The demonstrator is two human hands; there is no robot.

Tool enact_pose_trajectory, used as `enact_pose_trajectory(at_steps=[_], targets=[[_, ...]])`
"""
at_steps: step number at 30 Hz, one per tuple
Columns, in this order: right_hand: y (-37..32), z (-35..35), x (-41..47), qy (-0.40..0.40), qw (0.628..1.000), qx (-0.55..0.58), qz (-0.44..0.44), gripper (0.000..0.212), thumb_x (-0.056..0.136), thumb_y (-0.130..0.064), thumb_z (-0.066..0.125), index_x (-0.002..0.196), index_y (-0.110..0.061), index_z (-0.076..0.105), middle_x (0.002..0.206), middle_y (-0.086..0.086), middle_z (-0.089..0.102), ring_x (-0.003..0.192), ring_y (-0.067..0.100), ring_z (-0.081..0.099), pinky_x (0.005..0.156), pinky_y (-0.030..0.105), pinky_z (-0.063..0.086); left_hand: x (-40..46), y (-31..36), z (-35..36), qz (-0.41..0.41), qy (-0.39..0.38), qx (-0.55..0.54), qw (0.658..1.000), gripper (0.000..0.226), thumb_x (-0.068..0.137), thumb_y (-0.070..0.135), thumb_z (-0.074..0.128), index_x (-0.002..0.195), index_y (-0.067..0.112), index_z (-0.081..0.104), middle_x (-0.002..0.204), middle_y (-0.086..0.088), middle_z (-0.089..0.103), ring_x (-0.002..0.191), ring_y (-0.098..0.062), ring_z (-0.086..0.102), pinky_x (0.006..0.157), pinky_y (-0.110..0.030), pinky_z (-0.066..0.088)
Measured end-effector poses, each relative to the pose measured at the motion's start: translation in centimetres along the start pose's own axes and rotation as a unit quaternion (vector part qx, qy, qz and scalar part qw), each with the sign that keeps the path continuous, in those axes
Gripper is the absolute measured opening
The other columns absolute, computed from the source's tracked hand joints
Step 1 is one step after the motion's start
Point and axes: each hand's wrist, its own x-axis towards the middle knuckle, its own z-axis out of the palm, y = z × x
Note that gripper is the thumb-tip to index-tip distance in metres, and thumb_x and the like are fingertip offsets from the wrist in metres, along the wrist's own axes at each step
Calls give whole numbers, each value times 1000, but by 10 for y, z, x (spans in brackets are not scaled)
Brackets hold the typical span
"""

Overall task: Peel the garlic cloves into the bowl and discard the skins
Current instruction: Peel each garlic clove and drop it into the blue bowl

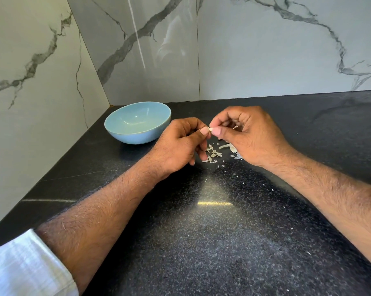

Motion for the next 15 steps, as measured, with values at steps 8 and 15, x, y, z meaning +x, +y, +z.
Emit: enact_pose_trajectory(at_steps=[8, 15], targets=[[0, -4, 3, -28, 981, 159, 111, 35, 107, -28, 59, 86, -4, 74, 65, 4, 67, 61, 17, 62, 61, 31, 54, -2, 1, -3, 26, 37, 104, 994, 47, 105, 38, 69, 70, 8, 60, 57, -8, 69, 48, -29, 60, 51, -27, 45], [3, -5, 3, -45, 943, 280, 174, 6, 92, -5, 75, 97, -1, 76, 77, 12, 74, 71, 21, 67, 73, 38, 59, -1, -3, -6, 55, 82, 70, 993, 29, 86, 26, 91, 79, 8, 69, 76, -15, 71, 64, -24, 59, 58, -46, 59]])
